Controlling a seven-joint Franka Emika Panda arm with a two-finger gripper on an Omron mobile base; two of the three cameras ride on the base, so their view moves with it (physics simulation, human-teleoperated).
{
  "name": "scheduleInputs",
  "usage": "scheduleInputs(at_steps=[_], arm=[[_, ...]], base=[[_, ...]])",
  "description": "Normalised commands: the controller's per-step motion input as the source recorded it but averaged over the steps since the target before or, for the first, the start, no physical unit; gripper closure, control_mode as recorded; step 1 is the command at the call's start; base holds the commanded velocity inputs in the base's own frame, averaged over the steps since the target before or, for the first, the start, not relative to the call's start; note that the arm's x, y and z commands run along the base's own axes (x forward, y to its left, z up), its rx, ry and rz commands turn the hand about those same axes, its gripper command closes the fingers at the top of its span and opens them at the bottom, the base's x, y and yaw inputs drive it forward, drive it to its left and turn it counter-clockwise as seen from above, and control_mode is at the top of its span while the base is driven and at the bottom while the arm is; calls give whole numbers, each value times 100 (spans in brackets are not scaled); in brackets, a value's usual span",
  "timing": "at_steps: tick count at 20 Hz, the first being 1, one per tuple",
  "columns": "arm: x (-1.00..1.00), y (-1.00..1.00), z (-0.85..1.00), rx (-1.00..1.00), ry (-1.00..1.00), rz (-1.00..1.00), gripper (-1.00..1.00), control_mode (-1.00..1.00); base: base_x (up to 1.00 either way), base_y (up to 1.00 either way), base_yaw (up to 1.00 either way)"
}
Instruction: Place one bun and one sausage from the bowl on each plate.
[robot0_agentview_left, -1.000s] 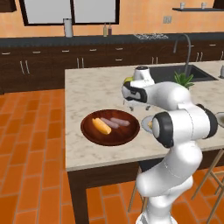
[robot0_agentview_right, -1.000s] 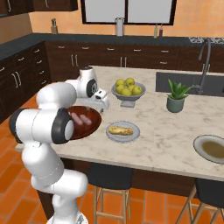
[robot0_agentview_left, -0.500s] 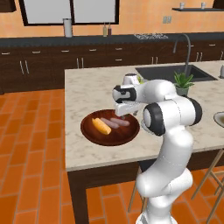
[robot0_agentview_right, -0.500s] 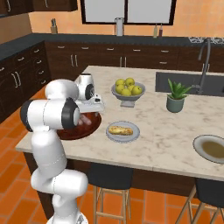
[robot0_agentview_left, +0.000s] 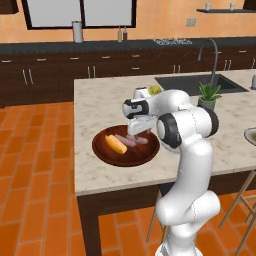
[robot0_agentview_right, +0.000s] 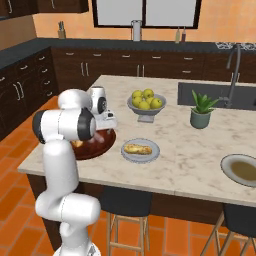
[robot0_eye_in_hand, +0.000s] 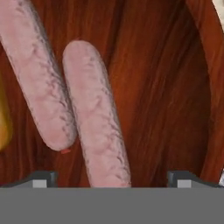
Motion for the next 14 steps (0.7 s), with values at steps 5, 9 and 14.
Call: scheduleInputs(at_steps=[5, 9, 14], arm=[[0, 0, -25, -1, 7, 12, -100, -100], [0, 0, -30, -4, 8, 13, -100, -100], [-2, 0, -39, -7, 7, 14, 100, -100]], base=[[0, 0, 0], [0, 0, 0], [0, 0, 0]])
